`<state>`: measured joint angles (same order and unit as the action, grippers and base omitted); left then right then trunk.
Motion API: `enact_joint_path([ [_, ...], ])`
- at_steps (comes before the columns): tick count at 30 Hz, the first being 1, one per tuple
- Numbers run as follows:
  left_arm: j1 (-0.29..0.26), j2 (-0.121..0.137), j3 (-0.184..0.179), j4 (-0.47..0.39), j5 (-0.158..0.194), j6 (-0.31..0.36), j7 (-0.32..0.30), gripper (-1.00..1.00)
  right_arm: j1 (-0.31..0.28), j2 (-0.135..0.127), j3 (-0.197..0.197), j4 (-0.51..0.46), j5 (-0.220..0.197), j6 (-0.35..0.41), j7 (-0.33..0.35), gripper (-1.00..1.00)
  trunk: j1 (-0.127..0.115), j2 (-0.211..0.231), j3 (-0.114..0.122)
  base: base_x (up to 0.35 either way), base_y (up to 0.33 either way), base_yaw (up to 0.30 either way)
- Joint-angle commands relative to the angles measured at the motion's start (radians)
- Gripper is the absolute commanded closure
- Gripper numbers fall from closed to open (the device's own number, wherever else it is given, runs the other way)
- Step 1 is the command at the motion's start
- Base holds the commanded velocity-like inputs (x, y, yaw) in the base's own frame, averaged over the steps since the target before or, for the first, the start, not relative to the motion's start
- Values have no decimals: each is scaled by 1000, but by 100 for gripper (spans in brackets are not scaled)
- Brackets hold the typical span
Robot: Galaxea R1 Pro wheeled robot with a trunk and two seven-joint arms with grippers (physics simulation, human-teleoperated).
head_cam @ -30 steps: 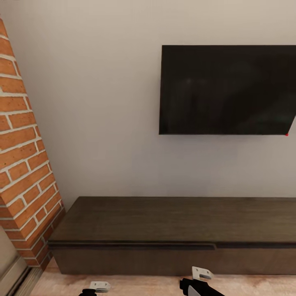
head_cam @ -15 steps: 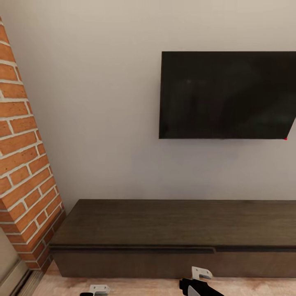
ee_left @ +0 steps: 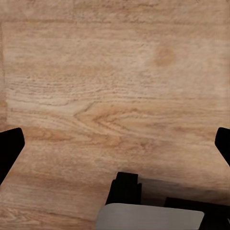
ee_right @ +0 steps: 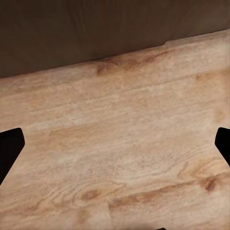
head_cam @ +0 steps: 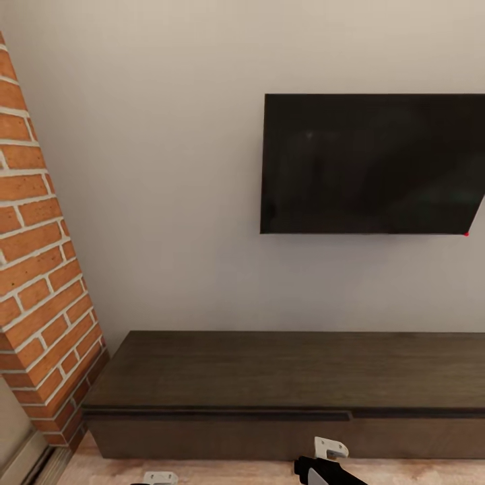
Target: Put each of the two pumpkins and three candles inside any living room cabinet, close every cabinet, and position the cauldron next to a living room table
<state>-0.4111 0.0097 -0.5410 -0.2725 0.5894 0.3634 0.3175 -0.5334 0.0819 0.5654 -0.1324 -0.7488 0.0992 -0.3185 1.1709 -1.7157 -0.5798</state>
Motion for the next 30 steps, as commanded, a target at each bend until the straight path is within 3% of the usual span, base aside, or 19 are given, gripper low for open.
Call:
enact_joint_path([
  [1, 0, 1, -8, -3, 10, 5, 7, -100, 0, 0, 8, -2, -4, 7, -7, -100, -4, 7, 2, 0, 0, 0],
  [30, -1, -14, -4, -2, 11, -13, 5, -100, 0, -6, 7, 21, -4, 9, -7, -100, -115, 210, 93, 0, 0, 0],
])
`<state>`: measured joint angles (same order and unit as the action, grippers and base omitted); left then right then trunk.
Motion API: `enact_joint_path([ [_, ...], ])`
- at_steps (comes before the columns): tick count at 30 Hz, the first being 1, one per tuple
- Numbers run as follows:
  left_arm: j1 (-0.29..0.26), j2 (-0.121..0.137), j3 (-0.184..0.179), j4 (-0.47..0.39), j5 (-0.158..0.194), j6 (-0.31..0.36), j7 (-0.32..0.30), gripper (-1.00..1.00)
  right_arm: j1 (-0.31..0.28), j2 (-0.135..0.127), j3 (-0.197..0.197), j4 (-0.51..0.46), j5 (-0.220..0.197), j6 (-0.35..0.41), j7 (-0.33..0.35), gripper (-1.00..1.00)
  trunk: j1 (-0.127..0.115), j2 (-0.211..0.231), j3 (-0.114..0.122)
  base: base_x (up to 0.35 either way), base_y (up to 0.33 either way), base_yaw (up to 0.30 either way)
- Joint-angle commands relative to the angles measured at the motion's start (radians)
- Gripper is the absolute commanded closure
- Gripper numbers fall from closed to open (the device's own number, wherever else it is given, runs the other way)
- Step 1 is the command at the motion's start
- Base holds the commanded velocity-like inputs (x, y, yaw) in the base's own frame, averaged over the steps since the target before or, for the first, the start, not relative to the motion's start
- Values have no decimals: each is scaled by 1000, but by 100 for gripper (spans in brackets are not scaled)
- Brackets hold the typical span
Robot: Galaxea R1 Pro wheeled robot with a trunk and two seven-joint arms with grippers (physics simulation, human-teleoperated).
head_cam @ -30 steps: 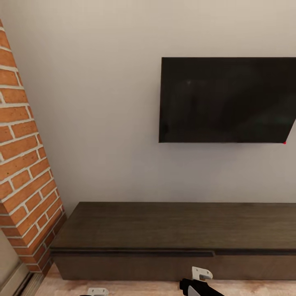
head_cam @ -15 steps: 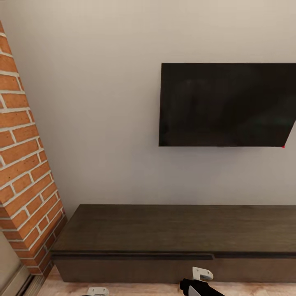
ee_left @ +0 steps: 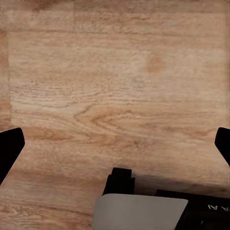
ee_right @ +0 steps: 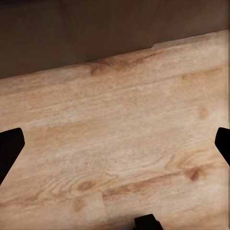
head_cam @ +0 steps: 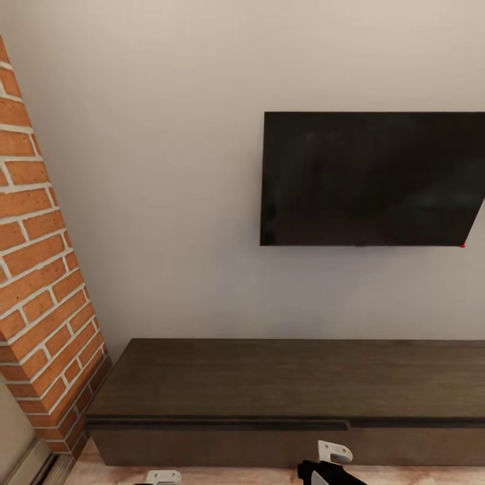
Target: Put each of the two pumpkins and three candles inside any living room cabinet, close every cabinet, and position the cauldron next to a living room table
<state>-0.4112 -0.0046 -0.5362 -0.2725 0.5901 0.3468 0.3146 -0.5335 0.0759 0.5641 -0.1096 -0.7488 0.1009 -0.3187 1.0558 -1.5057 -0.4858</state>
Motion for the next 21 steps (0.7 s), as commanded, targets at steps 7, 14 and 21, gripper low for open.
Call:
enact_joint_path([
  [7, -1, 1, -8, -2, 26, 4, 8, -100, 0, 1, 9, -2, -3, 8, -6, -100, -27, 49, 18, 0, 0, 0],
  [14, -1, 2, -11, -12, 32, 4, 9, -100, -1, 4, 10, -2, -3, 18, -6, -100, -54, 98, 35, 0, 0, 0],
  [21, -3, 1, -10, -18, 36, -8, 9, -100, -1, 1, 10, 23, -4, 22, -8, -100, -81, 147, 55, -4, 0, 0],
])
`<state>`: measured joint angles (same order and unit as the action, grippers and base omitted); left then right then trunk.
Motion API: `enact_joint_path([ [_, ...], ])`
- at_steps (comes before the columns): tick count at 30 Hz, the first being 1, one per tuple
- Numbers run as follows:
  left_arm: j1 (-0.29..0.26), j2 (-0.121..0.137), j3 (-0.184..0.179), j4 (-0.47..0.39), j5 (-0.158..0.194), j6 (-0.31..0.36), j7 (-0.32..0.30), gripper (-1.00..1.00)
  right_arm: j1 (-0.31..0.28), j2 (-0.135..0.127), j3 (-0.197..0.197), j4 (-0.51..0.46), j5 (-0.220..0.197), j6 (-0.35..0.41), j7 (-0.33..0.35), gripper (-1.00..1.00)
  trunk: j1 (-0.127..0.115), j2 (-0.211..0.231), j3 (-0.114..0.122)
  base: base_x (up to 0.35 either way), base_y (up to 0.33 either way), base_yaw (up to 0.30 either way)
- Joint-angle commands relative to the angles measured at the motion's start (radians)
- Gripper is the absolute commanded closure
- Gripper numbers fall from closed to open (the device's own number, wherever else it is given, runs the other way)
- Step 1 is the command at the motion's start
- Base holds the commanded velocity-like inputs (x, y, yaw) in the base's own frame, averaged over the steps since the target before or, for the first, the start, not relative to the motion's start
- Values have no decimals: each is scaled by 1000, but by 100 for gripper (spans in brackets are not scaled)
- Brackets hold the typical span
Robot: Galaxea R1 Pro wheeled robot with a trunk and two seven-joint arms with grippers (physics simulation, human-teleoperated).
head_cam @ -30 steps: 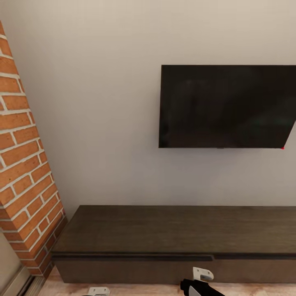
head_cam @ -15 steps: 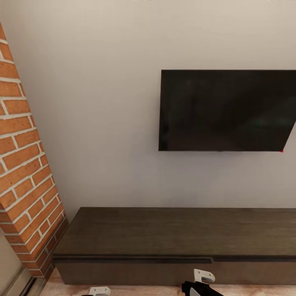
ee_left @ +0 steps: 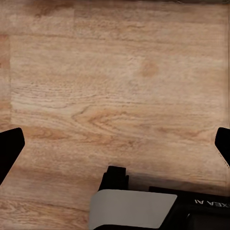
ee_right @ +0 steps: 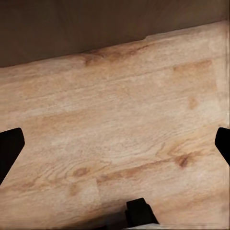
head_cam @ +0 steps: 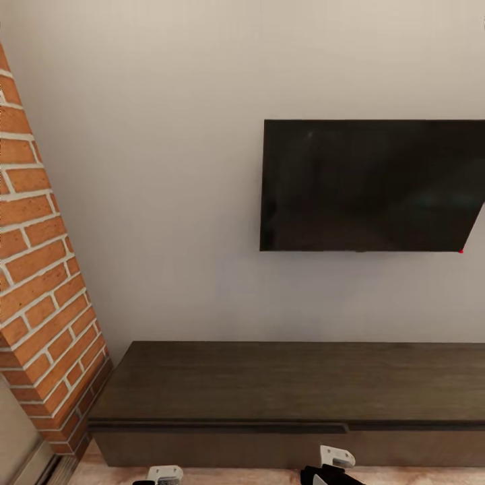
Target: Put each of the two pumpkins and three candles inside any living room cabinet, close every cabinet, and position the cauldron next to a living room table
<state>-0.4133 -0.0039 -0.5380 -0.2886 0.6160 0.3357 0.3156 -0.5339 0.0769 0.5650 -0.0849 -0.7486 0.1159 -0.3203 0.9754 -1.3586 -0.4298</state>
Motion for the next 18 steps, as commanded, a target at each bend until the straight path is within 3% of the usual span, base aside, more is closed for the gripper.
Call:
enact_joint_path([
  [1, -1, 0, -9, -2, 10, -3, 8, -100, 0, -1, 9, 2, -5, 7, -6, -100, -4, 7, 2, -55, 0, 0],
  [18, 1, -7, -6, -3, 10, -54, 10, -100, 0, 2, 8, 11, -4, 4, -4, -100, -69, 126, 55, -14, 0, 0],
])
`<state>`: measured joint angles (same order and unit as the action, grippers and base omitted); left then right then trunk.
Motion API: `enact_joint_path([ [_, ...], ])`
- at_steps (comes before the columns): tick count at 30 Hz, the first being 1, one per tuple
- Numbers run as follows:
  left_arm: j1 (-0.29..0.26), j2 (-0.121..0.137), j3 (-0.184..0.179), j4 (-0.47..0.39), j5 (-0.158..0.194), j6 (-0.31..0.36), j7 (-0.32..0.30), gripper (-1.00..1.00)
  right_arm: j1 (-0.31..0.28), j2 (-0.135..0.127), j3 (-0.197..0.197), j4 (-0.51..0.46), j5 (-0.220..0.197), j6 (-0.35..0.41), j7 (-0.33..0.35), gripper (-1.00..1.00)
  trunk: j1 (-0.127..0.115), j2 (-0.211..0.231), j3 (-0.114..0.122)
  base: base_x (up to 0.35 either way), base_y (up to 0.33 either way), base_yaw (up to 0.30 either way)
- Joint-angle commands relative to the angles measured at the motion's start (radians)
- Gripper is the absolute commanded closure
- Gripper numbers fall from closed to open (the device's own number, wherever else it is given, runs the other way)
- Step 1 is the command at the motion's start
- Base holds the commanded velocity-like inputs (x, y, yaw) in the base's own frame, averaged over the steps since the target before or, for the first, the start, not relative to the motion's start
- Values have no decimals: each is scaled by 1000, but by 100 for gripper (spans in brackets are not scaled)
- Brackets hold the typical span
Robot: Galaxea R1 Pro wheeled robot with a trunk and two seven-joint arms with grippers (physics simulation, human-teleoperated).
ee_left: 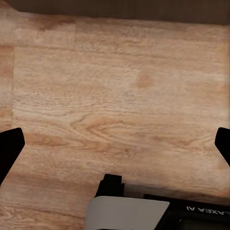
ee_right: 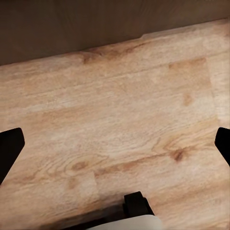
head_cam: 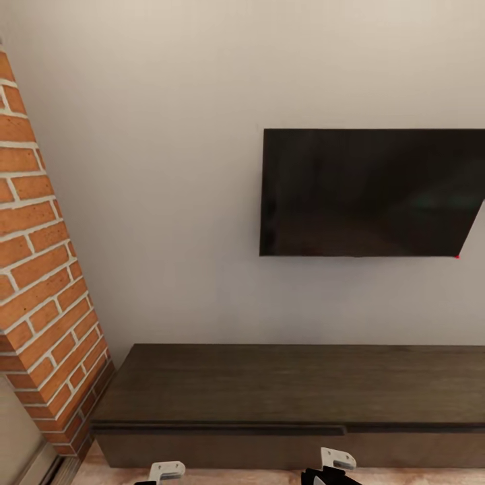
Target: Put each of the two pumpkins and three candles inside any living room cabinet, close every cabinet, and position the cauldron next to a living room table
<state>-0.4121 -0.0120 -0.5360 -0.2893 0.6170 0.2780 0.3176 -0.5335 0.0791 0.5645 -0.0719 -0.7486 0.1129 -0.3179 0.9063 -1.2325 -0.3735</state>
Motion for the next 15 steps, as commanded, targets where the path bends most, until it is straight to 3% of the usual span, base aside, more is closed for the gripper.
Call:
enact_joint_path([
  [1, -1, 1, -8, -2, 9, 2, 8, -100, 0, 0, 8, -2, -4, 5, -6, -100, -4, 7, 2, 0, 0, 0],
  [6, -1, 1, -8, -2, 13, -1, 8, -100, 12, 2, 9, -3, -3, -3, -6, -100, -8, 14, 5, 0, 0, 0],
  [10, -1, 0, -8, -2, 36, -2, 8, -100, 14, 0, 9, -3, -4, -4, -6, -100, -8, 14, 5, 0, 0, 0],
  [15, -1, 0, -9, -2, 44, -2, 8, -100, 15, 0, 9, -3, -5, -6, -6, -100, -27, 49, 21, -4, 0, 0],
])
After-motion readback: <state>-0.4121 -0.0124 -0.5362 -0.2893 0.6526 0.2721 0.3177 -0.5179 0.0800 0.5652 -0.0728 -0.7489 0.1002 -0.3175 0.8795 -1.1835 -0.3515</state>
